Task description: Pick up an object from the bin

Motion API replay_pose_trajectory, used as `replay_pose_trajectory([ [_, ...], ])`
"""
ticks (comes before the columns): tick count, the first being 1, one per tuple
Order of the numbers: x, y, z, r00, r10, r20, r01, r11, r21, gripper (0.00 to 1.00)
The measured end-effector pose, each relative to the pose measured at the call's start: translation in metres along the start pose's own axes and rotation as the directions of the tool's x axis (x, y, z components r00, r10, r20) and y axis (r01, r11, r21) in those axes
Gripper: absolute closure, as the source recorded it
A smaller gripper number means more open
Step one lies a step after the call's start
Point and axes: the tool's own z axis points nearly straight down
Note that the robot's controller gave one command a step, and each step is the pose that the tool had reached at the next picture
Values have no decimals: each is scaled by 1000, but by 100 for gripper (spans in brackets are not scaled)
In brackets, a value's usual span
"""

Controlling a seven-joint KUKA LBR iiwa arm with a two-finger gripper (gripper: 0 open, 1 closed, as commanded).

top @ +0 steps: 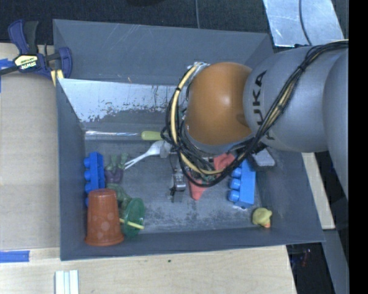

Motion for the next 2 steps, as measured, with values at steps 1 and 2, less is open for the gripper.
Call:
replay_pose_trajectory([
  [1,-2,0,-4,1000,2,8,-2,1000,-1,0],
  [2,-63,-43,-28,997,81,9,-81,997,-2,0],
])
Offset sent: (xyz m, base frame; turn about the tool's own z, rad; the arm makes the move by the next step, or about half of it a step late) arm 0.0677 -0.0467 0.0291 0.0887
